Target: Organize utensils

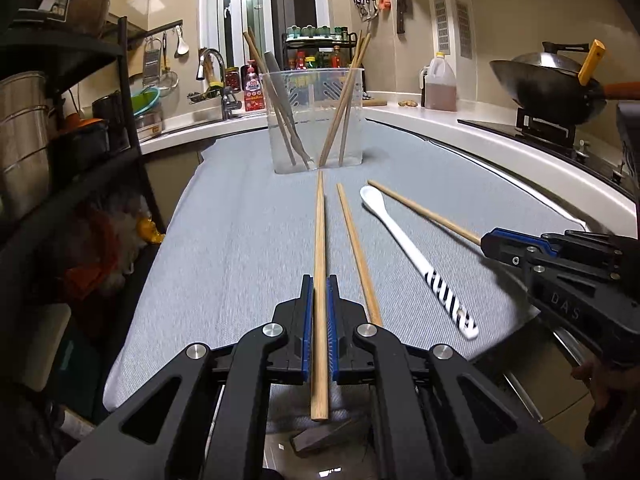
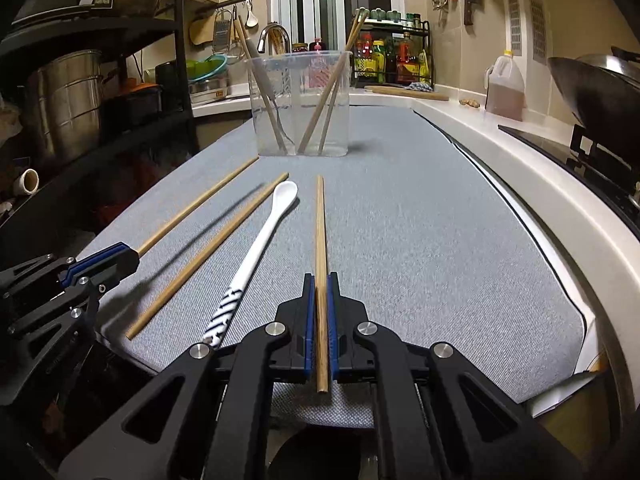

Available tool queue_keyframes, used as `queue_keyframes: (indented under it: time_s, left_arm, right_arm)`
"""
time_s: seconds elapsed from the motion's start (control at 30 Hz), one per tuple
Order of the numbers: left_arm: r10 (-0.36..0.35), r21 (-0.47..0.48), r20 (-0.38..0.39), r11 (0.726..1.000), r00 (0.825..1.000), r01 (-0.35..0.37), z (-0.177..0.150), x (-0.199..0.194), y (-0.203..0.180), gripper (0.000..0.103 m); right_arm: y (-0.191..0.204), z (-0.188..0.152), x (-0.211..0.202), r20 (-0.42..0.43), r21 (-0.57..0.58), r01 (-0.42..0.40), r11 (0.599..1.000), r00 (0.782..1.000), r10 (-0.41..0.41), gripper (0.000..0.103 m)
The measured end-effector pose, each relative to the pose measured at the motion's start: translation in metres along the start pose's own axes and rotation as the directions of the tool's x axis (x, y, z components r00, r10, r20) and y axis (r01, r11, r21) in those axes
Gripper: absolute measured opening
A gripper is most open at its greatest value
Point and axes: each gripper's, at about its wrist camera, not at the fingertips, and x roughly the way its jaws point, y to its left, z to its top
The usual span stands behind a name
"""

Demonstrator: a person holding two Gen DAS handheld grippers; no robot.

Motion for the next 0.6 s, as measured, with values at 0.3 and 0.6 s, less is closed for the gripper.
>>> queue_keyframes:
  time_s: [0.3,0.6]
  left_arm:
    - [0.027,0.012,0.024,1.000,0.999,-0.027,-0.019,0.000,-0.001,0.007]
    - [0.082,-0.018,0.126,0.997,0.989,-0.080,-0.038,-0.012,0.005,0.037]
  right_arm:
    - [-0.006,-0.018,0.000,0.048,0.014,-0.010,1.000,0.999,0.010,0.009]
    - [-0.005,-0.030,-0.009,0.104,-0.015,-0.010,1.000,0.994,0.011,0.028]
